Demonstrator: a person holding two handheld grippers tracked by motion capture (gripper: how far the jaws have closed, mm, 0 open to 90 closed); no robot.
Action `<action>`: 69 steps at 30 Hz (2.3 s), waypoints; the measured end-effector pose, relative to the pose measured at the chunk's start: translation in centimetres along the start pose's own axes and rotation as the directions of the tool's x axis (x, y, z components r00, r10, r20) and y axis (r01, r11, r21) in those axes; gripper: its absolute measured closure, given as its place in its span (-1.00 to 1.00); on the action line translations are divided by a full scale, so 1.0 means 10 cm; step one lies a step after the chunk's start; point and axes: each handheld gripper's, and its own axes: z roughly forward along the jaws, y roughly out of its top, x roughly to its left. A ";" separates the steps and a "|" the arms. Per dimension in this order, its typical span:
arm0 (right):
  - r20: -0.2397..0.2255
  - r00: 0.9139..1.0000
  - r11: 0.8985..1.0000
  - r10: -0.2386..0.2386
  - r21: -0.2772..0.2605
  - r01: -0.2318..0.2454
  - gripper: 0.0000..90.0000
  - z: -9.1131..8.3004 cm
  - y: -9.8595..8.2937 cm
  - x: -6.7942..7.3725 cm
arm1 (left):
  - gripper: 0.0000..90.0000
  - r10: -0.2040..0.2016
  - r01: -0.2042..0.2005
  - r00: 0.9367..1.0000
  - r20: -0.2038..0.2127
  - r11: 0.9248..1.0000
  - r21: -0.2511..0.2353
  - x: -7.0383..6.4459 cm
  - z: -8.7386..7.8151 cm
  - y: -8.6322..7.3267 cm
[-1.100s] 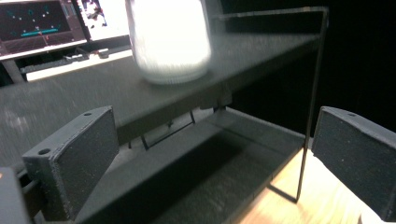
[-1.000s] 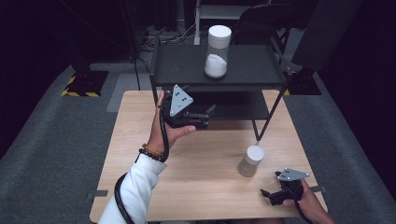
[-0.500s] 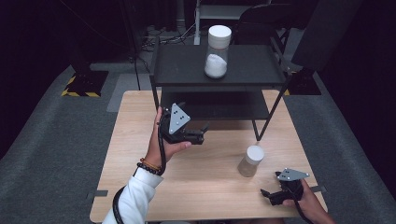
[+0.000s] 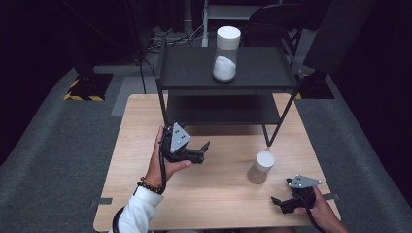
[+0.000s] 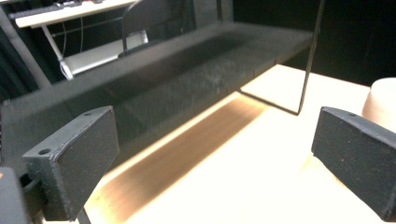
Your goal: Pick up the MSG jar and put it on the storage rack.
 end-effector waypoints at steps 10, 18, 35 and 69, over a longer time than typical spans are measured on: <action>0.000 1.000 1.000 0.000 0.000 0.000 -1.00 0.00 0.00 0.00 | -0.99 -0.024 0.024 1.000 0.001 0.997 0.073 -0.03 0.00 -0.28; 0.000 1.000 1.000 0.000 0.000 0.000 -1.00 0.00 0.00 0.00 | -0.99 -0.058 0.056 0.998 0.015 0.991 0.123 -0.03 -0.01 -0.47; 0.000 1.000 1.000 0.000 0.000 0.000 -1.00 0.00 0.00 0.00 | -0.99 -0.103 0.098 0.995 0.013 0.969 0.229 -0.09 -0.04 -0.85; 0.000 1.000 1.000 0.000 0.000 0.000 -1.00 0.00 0.00 0.00 | -0.96 -0.043 0.047 0.999 -0.019 0.914 0.403 -0.16 0.16 -0.83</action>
